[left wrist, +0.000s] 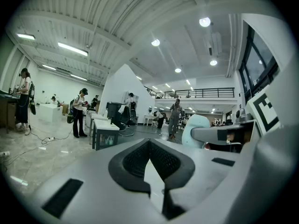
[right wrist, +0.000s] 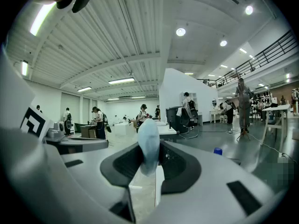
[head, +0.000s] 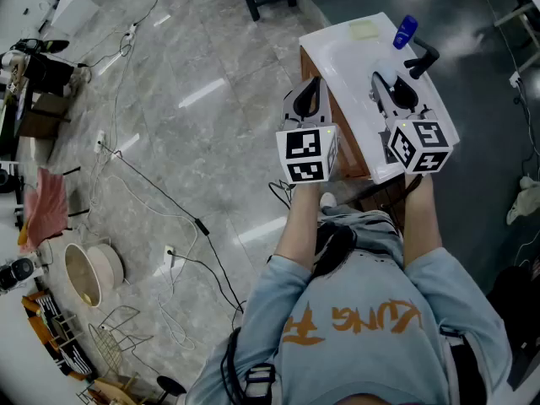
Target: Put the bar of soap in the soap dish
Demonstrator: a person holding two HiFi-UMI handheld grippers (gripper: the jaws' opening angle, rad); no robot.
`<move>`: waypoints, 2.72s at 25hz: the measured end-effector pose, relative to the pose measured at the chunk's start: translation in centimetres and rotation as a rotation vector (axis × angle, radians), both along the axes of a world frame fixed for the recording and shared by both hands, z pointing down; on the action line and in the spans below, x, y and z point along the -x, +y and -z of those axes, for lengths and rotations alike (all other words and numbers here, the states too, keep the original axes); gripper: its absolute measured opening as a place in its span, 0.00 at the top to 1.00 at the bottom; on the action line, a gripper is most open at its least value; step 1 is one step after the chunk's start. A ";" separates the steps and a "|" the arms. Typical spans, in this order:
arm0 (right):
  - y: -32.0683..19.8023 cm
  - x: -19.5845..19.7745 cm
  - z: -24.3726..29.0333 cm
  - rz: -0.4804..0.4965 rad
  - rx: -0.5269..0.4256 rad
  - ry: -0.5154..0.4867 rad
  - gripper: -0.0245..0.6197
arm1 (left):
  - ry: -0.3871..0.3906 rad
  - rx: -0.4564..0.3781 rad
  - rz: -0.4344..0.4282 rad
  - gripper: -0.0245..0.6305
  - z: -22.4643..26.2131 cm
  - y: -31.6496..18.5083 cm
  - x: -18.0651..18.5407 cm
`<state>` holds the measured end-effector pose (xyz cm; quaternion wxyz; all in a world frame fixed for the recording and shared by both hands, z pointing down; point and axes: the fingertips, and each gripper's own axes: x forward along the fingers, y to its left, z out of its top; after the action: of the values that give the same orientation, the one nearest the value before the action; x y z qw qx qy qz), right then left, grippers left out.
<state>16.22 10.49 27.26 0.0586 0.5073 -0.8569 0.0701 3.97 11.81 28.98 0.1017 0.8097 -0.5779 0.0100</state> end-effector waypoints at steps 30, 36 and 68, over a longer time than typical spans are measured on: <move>-6.8 -3.4 1.6 -0.097 -0.056 -0.119 0.77 | -0.064 -0.037 -0.078 0.93 1.3 -6.3 0.1; -13.0 1.3 -0.9 -0.068 -0.087 -0.131 0.77 | -0.058 -0.046 -0.031 0.93 -1.5 -12.9 6.0; -38.5 5.4 -16.1 -0.270 0.180 -0.048 0.77 | 0.056 0.216 -0.235 0.93 -18.5 -40.2 9.1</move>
<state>10.84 -28.05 43.32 0.0732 0.6089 -0.7722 0.1660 -5.09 -28.42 47.46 0.2024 0.8560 -0.4718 0.0614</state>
